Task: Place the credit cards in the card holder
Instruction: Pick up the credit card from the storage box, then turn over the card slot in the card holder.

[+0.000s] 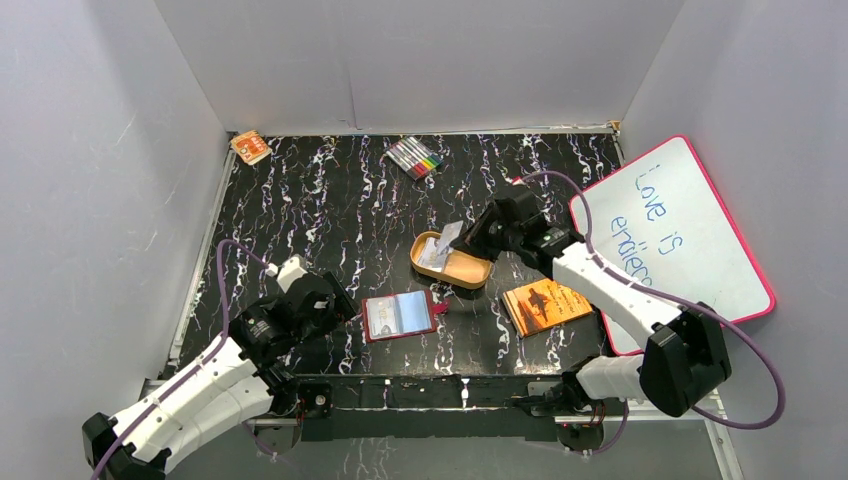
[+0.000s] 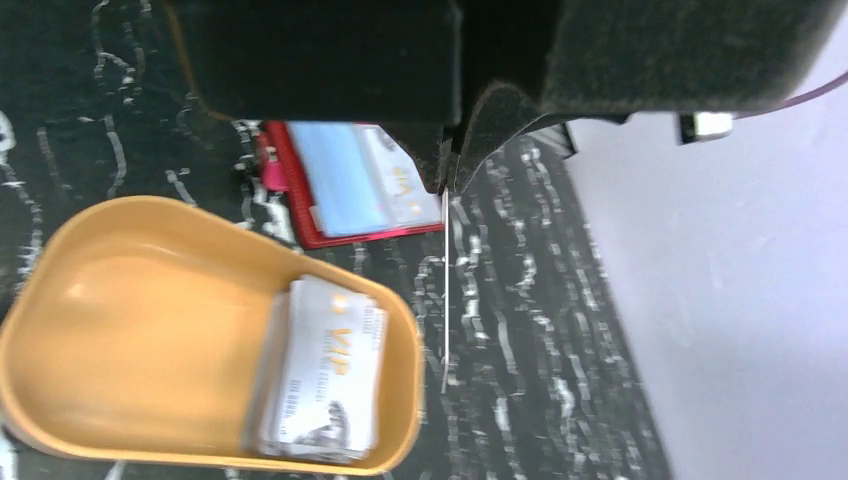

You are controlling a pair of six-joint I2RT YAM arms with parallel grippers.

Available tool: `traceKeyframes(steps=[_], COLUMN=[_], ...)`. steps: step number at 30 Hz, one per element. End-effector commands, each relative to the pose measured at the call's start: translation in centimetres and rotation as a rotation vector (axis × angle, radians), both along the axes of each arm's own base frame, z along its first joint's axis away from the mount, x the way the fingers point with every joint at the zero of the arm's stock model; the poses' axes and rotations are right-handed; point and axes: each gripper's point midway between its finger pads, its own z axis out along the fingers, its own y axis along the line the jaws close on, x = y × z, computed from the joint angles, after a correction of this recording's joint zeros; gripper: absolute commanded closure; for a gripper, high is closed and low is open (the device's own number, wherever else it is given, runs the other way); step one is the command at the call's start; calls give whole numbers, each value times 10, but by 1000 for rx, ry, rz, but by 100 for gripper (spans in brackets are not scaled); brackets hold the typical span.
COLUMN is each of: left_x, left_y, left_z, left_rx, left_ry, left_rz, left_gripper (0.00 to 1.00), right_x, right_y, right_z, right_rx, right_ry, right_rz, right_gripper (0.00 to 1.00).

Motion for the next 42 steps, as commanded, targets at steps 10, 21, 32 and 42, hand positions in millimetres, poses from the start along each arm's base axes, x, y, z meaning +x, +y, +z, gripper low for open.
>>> traceKeyframes(steps=[10,21,32,42], left_x=[14,14,9,23], left_y=[-7,-40,-88,-118], left_z=[20,32,39,7], left_rx=[-4,-63,-249,-204], left_ry=[-50,-72,-108,49], left_rz=[-2,-196,-387,-425], left_gripper=[16,11,10,30], right_x=[-28,-41,-98,-102], right_y=[26,32,23,16], right_z=[90,106,-23,-62], right_rx=[325,247,-115,-136], right_ry=[130,-201,-270,-182], right_rz=[81,406,659,599], right_gripper=[100,100,100,100])
